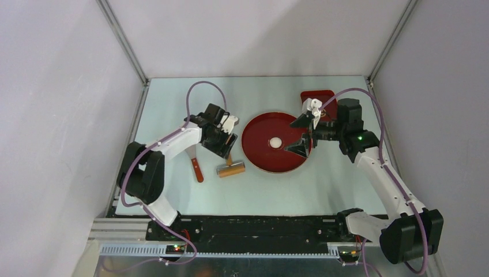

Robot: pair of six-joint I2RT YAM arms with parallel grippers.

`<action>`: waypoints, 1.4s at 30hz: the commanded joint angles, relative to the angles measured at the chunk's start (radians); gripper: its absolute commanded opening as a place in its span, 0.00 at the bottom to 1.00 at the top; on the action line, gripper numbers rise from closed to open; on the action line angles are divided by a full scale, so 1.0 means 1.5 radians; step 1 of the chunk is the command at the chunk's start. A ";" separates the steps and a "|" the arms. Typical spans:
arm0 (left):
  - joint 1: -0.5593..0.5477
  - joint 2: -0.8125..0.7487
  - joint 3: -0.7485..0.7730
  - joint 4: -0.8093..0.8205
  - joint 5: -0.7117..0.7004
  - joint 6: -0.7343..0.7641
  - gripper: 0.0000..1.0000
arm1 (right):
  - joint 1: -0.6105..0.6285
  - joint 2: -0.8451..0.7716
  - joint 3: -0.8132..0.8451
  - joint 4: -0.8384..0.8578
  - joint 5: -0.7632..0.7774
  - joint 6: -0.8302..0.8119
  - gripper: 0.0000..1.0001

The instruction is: Roll out the dumpling wrappers from the dough

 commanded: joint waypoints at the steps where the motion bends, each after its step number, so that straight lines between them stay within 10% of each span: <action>1: 0.000 0.021 0.054 0.004 0.049 -0.064 0.72 | -0.006 -0.018 0.001 0.000 -0.021 0.002 0.99; 17: -0.003 0.148 0.102 0.005 0.014 -0.152 0.64 | -0.004 -0.015 0.001 -0.022 -0.036 -0.026 0.99; 31: -0.003 0.145 0.064 0.001 -0.060 -0.066 0.03 | 0.013 -0.014 0.001 -0.032 -0.038 -0.038 0.99; 42: -0.005 0.022 -0.026 0.013 0.042 0.121 0.00 | 0.018 0.022 -0.008 0.082 -0.044 0.107 0.99</action>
